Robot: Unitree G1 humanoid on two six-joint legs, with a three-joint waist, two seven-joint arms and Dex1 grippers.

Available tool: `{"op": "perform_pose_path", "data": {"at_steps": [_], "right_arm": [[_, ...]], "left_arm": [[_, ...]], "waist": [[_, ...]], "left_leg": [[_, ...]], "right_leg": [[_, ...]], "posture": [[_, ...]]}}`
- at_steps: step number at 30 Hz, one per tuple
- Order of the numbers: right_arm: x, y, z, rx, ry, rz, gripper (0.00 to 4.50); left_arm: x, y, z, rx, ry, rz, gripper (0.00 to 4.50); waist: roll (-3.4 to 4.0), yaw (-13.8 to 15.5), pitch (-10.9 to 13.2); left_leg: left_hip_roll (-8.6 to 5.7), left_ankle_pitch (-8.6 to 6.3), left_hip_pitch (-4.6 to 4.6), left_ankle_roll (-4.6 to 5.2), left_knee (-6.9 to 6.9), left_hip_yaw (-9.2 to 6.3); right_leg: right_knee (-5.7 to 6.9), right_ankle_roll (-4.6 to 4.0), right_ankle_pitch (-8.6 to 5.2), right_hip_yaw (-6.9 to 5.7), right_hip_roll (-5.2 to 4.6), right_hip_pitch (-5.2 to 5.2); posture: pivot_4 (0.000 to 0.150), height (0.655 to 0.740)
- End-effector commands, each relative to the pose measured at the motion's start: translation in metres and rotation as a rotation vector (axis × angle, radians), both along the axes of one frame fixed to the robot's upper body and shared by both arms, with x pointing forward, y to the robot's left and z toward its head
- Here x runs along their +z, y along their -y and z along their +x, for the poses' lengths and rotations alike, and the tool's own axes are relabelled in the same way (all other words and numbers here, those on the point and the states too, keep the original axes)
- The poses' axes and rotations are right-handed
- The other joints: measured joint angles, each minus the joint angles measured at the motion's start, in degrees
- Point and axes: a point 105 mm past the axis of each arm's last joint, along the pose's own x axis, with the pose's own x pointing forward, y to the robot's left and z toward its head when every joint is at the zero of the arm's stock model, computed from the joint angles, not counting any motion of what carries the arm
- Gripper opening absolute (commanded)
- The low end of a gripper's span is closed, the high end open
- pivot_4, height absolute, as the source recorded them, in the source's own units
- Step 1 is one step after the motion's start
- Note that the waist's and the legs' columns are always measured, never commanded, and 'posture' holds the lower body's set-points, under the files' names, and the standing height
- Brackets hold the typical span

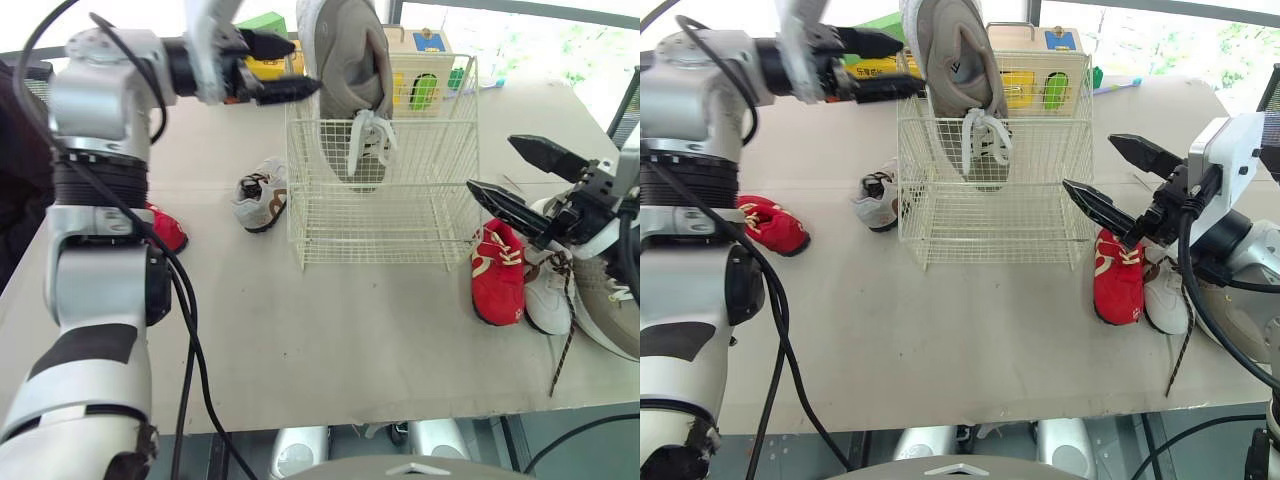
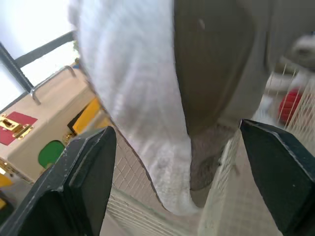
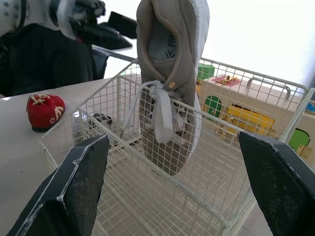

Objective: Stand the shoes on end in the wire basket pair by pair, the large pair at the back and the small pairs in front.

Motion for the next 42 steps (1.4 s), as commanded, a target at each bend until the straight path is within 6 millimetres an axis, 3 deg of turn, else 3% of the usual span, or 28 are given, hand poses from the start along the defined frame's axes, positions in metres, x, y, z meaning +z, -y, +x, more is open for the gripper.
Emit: {"op": "perform_pose_path", "data": {"at_steps": [1,3,5,8,11,15,19,22,24,29,34,37,42], "right_arm": [[0.007,-0.001,0.004,-0.050,0.070,-0.033,4.02],[0.002,0.007,0.011,-0.136,0.057,-0.101,4.02],[0.000,0.006,0.009,-0.083,0.003,-0.110,4.02],[0.002,0.022,0.011,-0.104,-0.060,-0.085,4.02],[0.001,0.044,0.012,-0.222,-0.091,-0.120,4.02],[-0.005,0.071,-0.001,-0.312,-0.180,-0.205,4.02],[-0.019,0.100,-0.015,-0.413,-0.350,-0.333,4.02],[-0.032,0.137,-0.022,-0.515,-0.495,-0.409,4.02],[-0.041,0.158,-0.023,-0.561,-0.591,-0.463,4.02],[-0.059,0.197,-0.014,-0.608,-0.750,-0.534,4.02],[-0.081,0.222,0.008,-0.620,-0.820,-0.563,4.02],[-0.095,0.225,0.023,-0.594,-0.877,-0.536,4.02],[-0.132,0.240,0.043,-0.621,-0.993,-0.572,4.02]], "left_arm": [[0.055,-0.019,-0.024,-0.026,0.102,-0.316,4.41],[0.071,-0.014,-0.039,-0.126,0.115,-0.485,4.41],[0.084,0.004,-0.067,-0.336,0.099,-0.664,4.41],[0.072,0.035,-0.090,-0.503,0.014,-0.725,4.41],[0.030,0.072,-0.107,-0.626,-0.141,-0.658,4.41],[-0.036,0.114,-0.132,-0.698,-0.293,-0.451,4.41],[-0.075,0.123,-0.127,-0.647,-0.363,-0.412,4.41],[-0.110,0.136,-0.126,-0.596,-0.360,-0.281,4.41],[-0.134,0.138,-0.131,-0.601,-0.341,-0.181,4.41],[-0.164,0.135,-0.144,-0.631,-0.272,-0.042,4.41],[-0.168,0.126,-0.151,-0.627,-0.241,-0.051,4.41],[-0.170,0.117,-0.156,-0.631,-0.211,-0.038,4.41],[-0.169,0.094,-0.169,-0.624,-0.197,-0.039,4.41]], "waist": [[0.00,-0.04,0.00],[0.00,0.13,0.00],[-0.01,0.52,0.00],[-0.13,0.64,-0.07],[-0.06,0.34,-0.11],[-0.08,0.06,-0.09],[0.01,0.20,-0.14],[0.14,0.36,-0.22],[0.12,0.28,-0.26],[0.11,-0.16,-0.25],[0.17,-0.77,-0.24],[0.16,-1.42,-0.24],[0.23,-1.39,-0.21]], "left_leg": [[0.00,0.00,0.06,0.00,0.02,-0.01],[0.01,0.00,0.11,0.00,0.04,-0.07],[0.01,0.00,0.10,0.00,0.11,-0.11],[0.03,-0.02,0.10,0.03,0.22,-0.42],[-0.16,-0.10,0.50,0.14,0.19,-0.44],[-0.20,-0.14,0.73,0.22,0.12,-0.36],[-0.19,-0.15,0.77,0.22,0.12,-0.29],[-0.19,-0.16,1.03,0.24,0.11,-0.10],[-0.22,-0.19,1.49,0.26,0.04,0.26],[-0.21,-0.26,1.60,0.39,0.04,0.45],[-0.20,-0.31,1.57,0.46,0.03,0.52],[-0.21,-0.34,1.53,0.52,0.02,0.60],[-0.17,-0.35,1.53,0.52,-0.03,0.62]], "right_leg": [[0.06,0.01,-0.01,0.04,-0.01,0.01],[0.09,0.01,-0.01,0.05,-0.01,0.04],[0.08,0.02,-0.01,-0.02,-0.04,0.17],[0.03,0.10,-0.06,0.01,-0.16,0.41],[0.05,0.24,-0.15,0.17,-0.31,0.74],[0.10,0.23,-0.16,0.30,-0.19,0.83],[0.12,0.21,-0.16,0.38,-0.09,0.80],[0.07,-0.02,-0.31,0.48,0.00,1.03],[-0.05,-0.12,-0.41,0.57,-0.02,1.48],[-0.09,0.01,-0.56,1.13,-0.01,1.41],[-0.09,0.01,-0.56,1.20,-0.01,1.30],[-0.10,0.01,-0.55,1.33,0.01,1.23],[-0.14,-0.11,-0.47,1.38,0.09,1.19]], "posture": [[0.150,0.7400],[0.150,0.7400],[0.150,0.7400],[0.150,0.7400],[0.150,0.7400],[0.150,0.7400],[0.150,0.7400],[0.150,0.7400],[0.150,0.7400],[0.150,0.7400],[0.150,0.7400],[0.150,0.7400],[0.150,0.7400]]}}
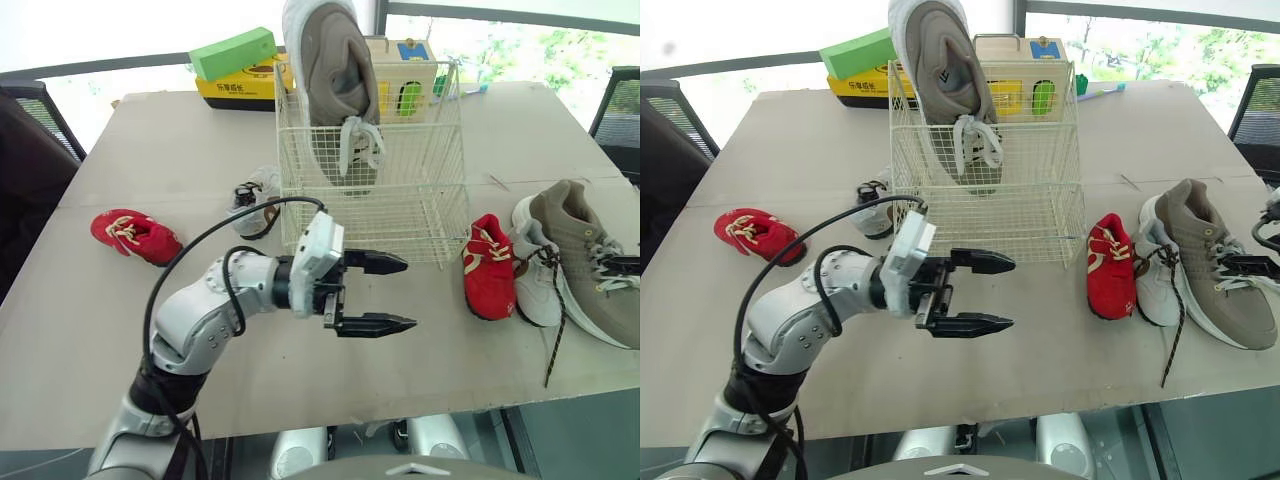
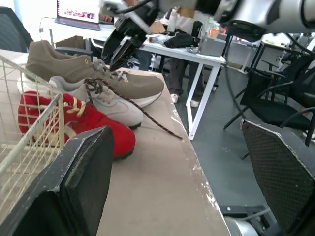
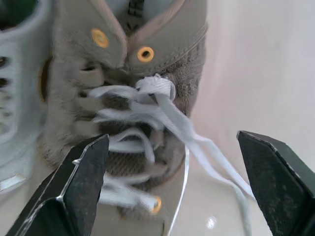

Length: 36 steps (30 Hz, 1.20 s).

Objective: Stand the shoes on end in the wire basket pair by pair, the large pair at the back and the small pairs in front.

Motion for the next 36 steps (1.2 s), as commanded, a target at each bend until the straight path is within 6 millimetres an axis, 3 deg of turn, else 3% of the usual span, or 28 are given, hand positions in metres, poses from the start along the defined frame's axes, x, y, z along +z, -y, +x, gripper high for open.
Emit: {"op": "perform_pose_path", "data": {"at_steps": [1,4,5,7,8,10,15,21,24,28,33,36], "right_arm": [[-0.018,0.016,0.003,-0.045,-0.087,-0.035,3.49],[-0.030,0.015,0.005,-0.030,-0.139,-0.025,2.49],[-0.032,0.014,0.006,-0.025,-0.145,-0.018,1.90],[-0.034,0.011,0.007,-0.019,-0.143,0.005,1.21],[-0.032,0.011,0.008,-0.021,-0.132,0.018,0.62],[-0.030,0.011,0.009,-0.025,-0.112,0.037,0.03],[-0.005,0.018,0.007,-0.104,0.073,0.122,0.03],[0.051,0.039,-0.022,-0.289,0.432,0.158,0.03],[0.098,0.042,-0.033,-0.372,0.695,0.117,0.03],[0.152,0.002,-0.016,-0.251,0.975,0.168,0.03],[0.232,-0.099,0.038,0.009,1.336,0.396,0.03],[0.259,-0.158,0.063,0.108,1.446,0.517,0.03]], "left_arm": [[0.015,-0.010,-0.016,-0.031,0.077,-0.036,4.50],[0.015,-0.015,-0.018,-0.023,0.079,-0.026,4.50],[0.014,-0.016,-0.019,-0.022,0.081,-0.022,4.50],[0.014,-0.015,-0.019,-0.015,0.079,-0.020,4.50],[0.013,-0.014,-0.019,-0.015,0.078,-0.019,4.50],[0.012,-0.013,-0.018,-0.016,0.077,-0.018,4.50],[0.008,-0.009,-0.010,-0.025,0.079,-0.009,4.50],[0.009,-0.004,-0.001,-0.028,0.078,-0.032,4.50],[0.013,-0.002,0.005,-0.016,0.073,-0.057,4.50],[0.015,-0.004,0.012,0.009,0.072,-0.072,4.50],[0.021,-0.004,0.020,0.125,0.041,-0.161,4.50],[0.017,-0.012,0.020,0.210,0.033,-0.173,4.50]], "waist": [[-0.01,0.16,0.01],[-0.27,0.36,-0.13],[-0.39,0.40,-0.20],[-0.53,0.40,-0.29],[-0.57,0.40,-0.32],[-0.73,0.38,-0.42],[-0.70,0.66,-0.41],[-0.01,1.40,-0.34],[0.17,1.15,-0.35],[0.39,-0.40,-0.31],[0.41,-2.65,-0.28],[0.41,-2.81,-0.26]], "left_leg": [[-0.01,0.00,-0.01,0.00,-0.01,-0.01],[-0.02,-0.01,-0.01,0.02,0.00,0.00],[-0.02,-0.02,0.00,0.03,0.01,-0.06],[-0.03,-0.04,0.03,0.07,0.03,-0.07],[-0.03,-0.04,0.03,0.07,0.03,-0.08],[-0.02,-0.05,0.07,0.09,0.04,-0.10],[-0.04,-0.05,0.03,0.09,0.02,-0.15],[-0.09,-0.07,-0.12,0.11,0.00,-0.10],[-0.12,-0.07,-0.09,0.12,-0.02,-0.06],[-0.09,-0.07,0.04,0.12,-0.02,0.03],[-0.09,-0.07,0.24,0.12,-0.02,0.00],[-0.07,-0.07,0.14,0.12,-0.12,-0.03]], "right_leg": [[-0.01,0.01,-0.01,-0.02,0.00,-0.01],[-0.05,0.01,0.00,-0.01,-0.02,0.04],[-0.13,0.01,0.00,-0.01,0.00,0.15],[-0.20,0.06,-0.02,0.06,-0.01,0.24],[-0.25,0.07,-0.01,0.11,-0.01,0.29],[-0.26,0.06,0.00,0.13,-0.02,0.33],[-0.25,0.03,0.03,0.08,0.01,0.31],[-0.22,0.15,0.02,0.15,0.01,0.16],[-0.19,0.45,0.00,0.22,0.07,0.13],[-0.15,0.49,-0.10,0.39,0.13,0.12],[0.00,0.46,-0.03,0.72,0.31,0.10],[0.23,0.44,0.24,0.79,0.39,-0.17]], "posture": [[0.150,0.7400],[0.150,0.7400],[0.150,0.7400],[0.150,0.7400],[0.150,0.7400],[0.150,0.7400],[0.150,0.7400],[0.150,0.7400],[0.150,0.7400],[0.150,0.7400],[0.150,0.7400],[0.150,0.7400]]}}
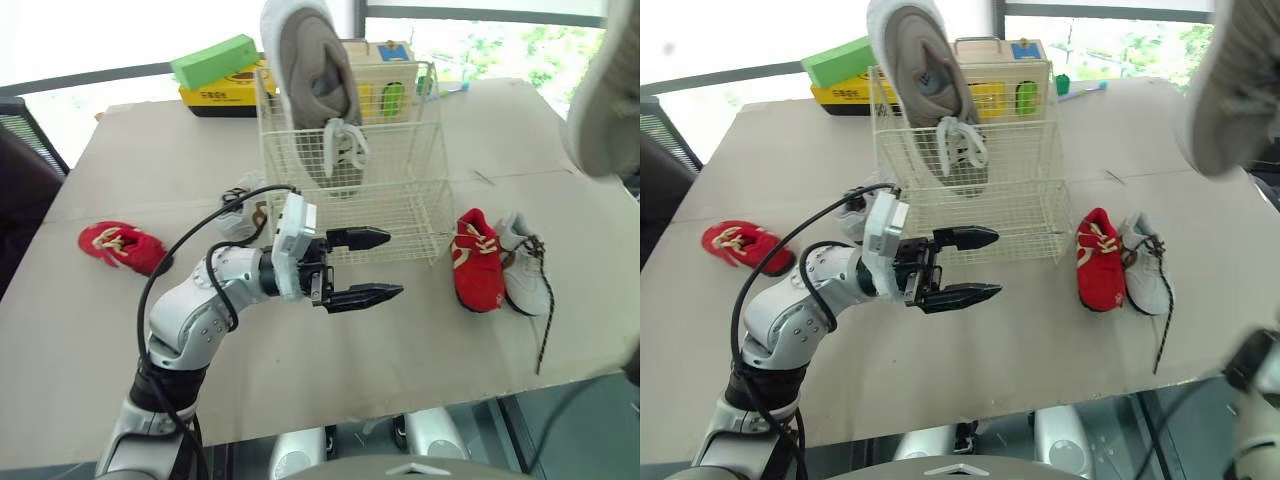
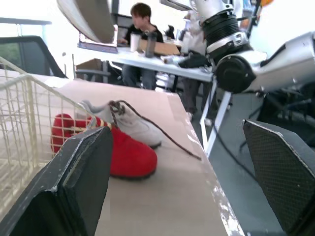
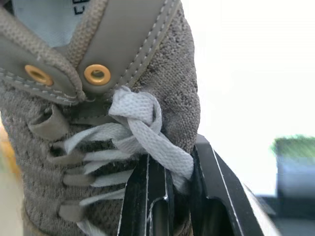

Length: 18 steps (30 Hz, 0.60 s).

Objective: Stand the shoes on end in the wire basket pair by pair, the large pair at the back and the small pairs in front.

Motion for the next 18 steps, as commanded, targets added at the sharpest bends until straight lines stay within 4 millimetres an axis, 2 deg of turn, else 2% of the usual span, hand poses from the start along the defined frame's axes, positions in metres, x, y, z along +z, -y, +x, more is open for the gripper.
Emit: {"op": "perform_pose_path", "data": {"at_steps": [1,3,6,8,16,18], "right_arm": [[0.037,-0.044,0.008,0.046,0.181,0.015,0.03],[0.043,-0.066,0.016,0.096,0.239,0.047,0.03],[0.046,-0.096,0.023,0.189,0.278,0.093,0.03],[0.044,-0.108,0.023,0.246,0.279,0.117,0.03],[0.044,-0.125,0.013,0.343,0.267,0.176,0.03],[0.038,-0.127,0.014,0.339,0.248,0.167,0.03]], "left_arm": [[0.009,-0.009,-0.002,0.082,0.039,-0.025,4.50],[0.011,-0.014,-0.003,0.126,0.047,-0.024,4.50],[0.014,-0.022,-0.004,0.196,0.051,-0.026,4.50],[0.015,-0.027,-0.006,0.239,0.056,-0.028,4.50],[0.021,-0.040,-0.007,0.338,0.077,-0.084,4.50],[0.020,-0.042,-0.008,0.349,0.083,-0.086,4.50]], "waist": [[-0.01,0.22,0.00],[-0.09,2.22,0.01],[-0.08,3.26,0.02],[-0.09,3.21,0.02],[-0.09,3.13,0.02],[-0.08,3.06,0.02]], "left_leg": [[0.03,0.00,-0.02,0.00,-0.02,-0.02],[0.05,0.02,-0.45,-0.04,-0.21,-0.15],[0.08,0.19,-1.19,-0.33,-0.21,-0.25],[0.04,0.20,-1.23,-0.36,-0.25,-0.23],[-0.06,0.22,-1.13,-0.38,-0.60,-0.19],[-0.04,0.21,-1.10,-0.36,-0.62,-0.21]], "right_leg": [[0.00,0.00,0.00,-0.02,0.03,-0.05],[-0.01,-0.03,0.01,-0.15,0.05,-0.39],[-0.04,0.01,0.01,-0.08,-0.07,-1.08],[-0.07,0.02,0.02,-0.12,-0.22,-1.09],[-0.37,0.01,0.03,-0.23,-0.36,-1.05],[-0.33,0.01,0.03,-0.26,-0.33,-1.06]], "posture": [[0.150,0.7400],[0.150,0.7400],[0.150,0.7400],[0.150,0.7400],[0.150,0.7400],[0.150,0.7400]]}}
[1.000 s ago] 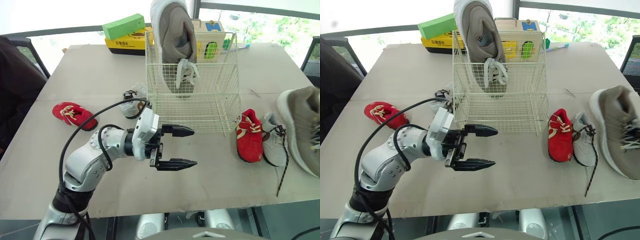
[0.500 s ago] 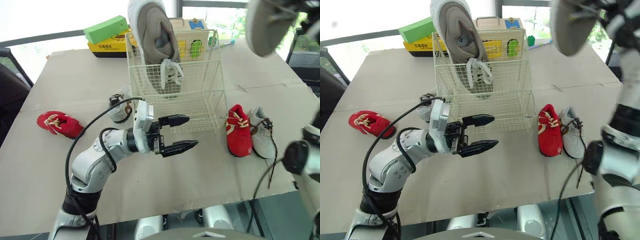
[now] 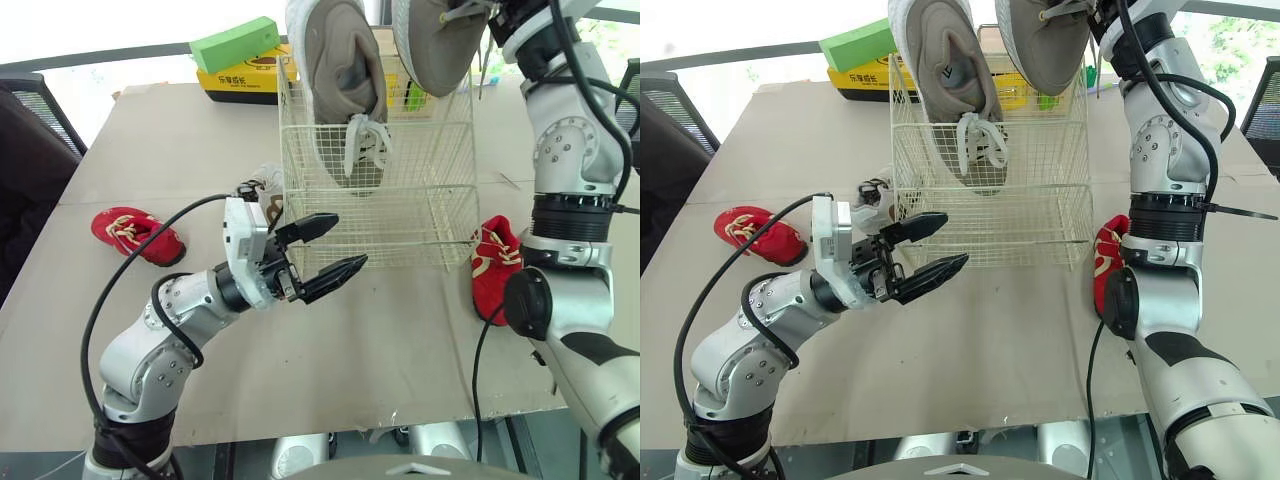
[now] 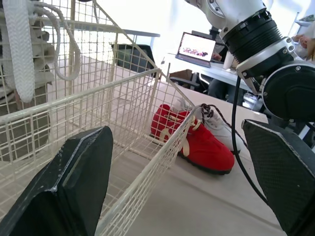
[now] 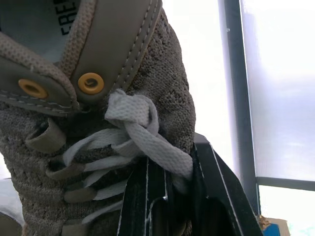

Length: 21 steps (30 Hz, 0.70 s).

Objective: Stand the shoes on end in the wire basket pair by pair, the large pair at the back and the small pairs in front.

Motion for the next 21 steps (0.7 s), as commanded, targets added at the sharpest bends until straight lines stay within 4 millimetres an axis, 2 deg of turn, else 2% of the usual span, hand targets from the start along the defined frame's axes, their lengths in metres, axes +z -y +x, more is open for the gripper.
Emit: {"op": "perform_pose_path", "data": {"at_steps": [1,5,12,15,21], "right_arm": [[0.010,-0.001,-0.017,0.000,0.068,0.007,0.03],[-0.021,-0.003,-0.005,-0.049,0.030,-0.059,0.03],[-0.103,0.000,0.017,-0.071,-0.122,-0.098,0.03],[-0.120,0.000,0.018,-0.082,-0.153,-0.117,0.03],[-0.131,-0.002,0.011,-0.034,-0.203,-0.081,0.03]], "left_arm": [[0.013,-0.004,-0.007,0.020,0.080,-0.026,4.50],[0.016,-0.011,-0.005,0.056,0.106,-0.056,4.50],[0.017,-0.018,-0.006,0.101,0.171,-0.083,4.50],[0.019,-0.022,-0.004,0.130,0.201,-0.100,4.50],[0.022,-0.030,-0.002,0.156,0.290,-0.111,4.50]], "waist": [[0.00,-0.04,0.00],[0.00,-0.12,-0.01],[-0.03,-0.10,-0.04],[-0.04,-0.03,-0.04],[-0.07,-0.03,-0.06]], "left_leg": [[0.01,0.00,0.01,0.01,-0.02,-0.03],[0.00,-0.01,0.09,0.03,-0.03,0.02],[-0.01,0.01,0.14,0.00,-0.02,0.07],[-0.01,0.02,0.26,0.00,-0.01,0.06],[0.01,0.01,0.95,0.00,-0.09,0.05]], "right_leg": [[0.02,0.00,0.00,-0.03,0.01,0.00],[0.11,-0.02,0.00,-0.08,0.05,0.05],[0.12,-0.03,0.01,-0.09,0.09,0.16],[0.10,-0.04,0.00,-0.13,0.08,0.36],[0.05,-0.17,-0.10,-0.03,0.13,0.93]], "posture": [[0.150,0.7400],[0.150,0.7400],[0.150,0.7400],[0.150,0.7400],[0.150,0.7400]]}}
